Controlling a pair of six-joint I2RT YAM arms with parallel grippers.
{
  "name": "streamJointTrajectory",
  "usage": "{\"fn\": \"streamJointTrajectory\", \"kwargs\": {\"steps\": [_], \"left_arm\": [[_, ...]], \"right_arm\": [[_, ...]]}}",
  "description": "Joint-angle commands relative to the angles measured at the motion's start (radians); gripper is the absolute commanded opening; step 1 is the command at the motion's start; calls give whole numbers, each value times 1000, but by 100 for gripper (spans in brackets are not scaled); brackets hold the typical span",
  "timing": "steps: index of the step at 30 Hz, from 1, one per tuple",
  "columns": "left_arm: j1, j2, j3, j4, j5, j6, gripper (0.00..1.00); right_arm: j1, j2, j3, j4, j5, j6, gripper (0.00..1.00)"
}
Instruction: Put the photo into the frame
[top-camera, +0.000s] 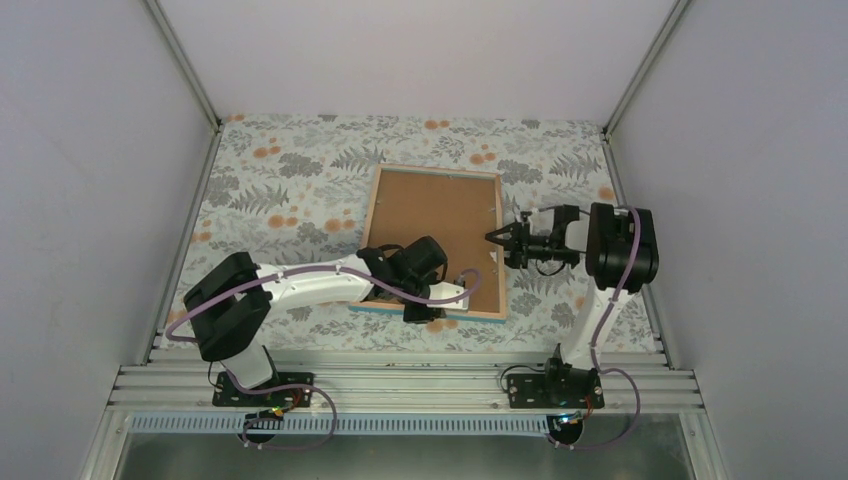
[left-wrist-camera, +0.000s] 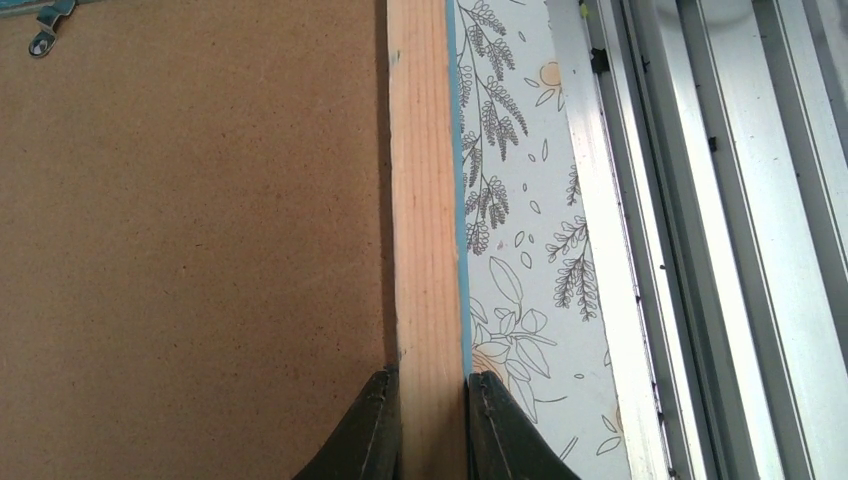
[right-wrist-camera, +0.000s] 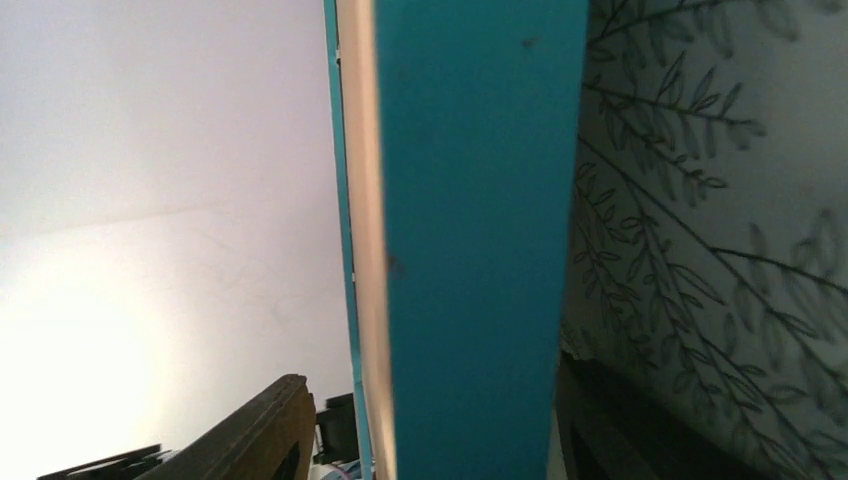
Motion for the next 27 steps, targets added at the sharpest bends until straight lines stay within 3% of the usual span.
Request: {"fn": "streamJointTrajectory", "kwargs": {"steps": [1, 9, 21, 24, 27], "left_arm": [[-12, -41, 31, 65, 53, 37, 2], [-50, -41, -6, 68, 34, 69, 2], [-51, -47, -32, 99, -53, 41, 3], [-43, -61, -32, 99, -79, 39, 9], [-20, -82, -26, 89, -87, 25, 21]], "right_arm": [[32, 46, 7, 62, -104, 69, 59], [33, 87, 39, 39, -127, 67, 46], [33, -49, 39, -26, -47, 6, 20], [34, -94, 57, -62, -23, -28, 12], [34, -134, 91, -125, -3, -76, 4]]}}
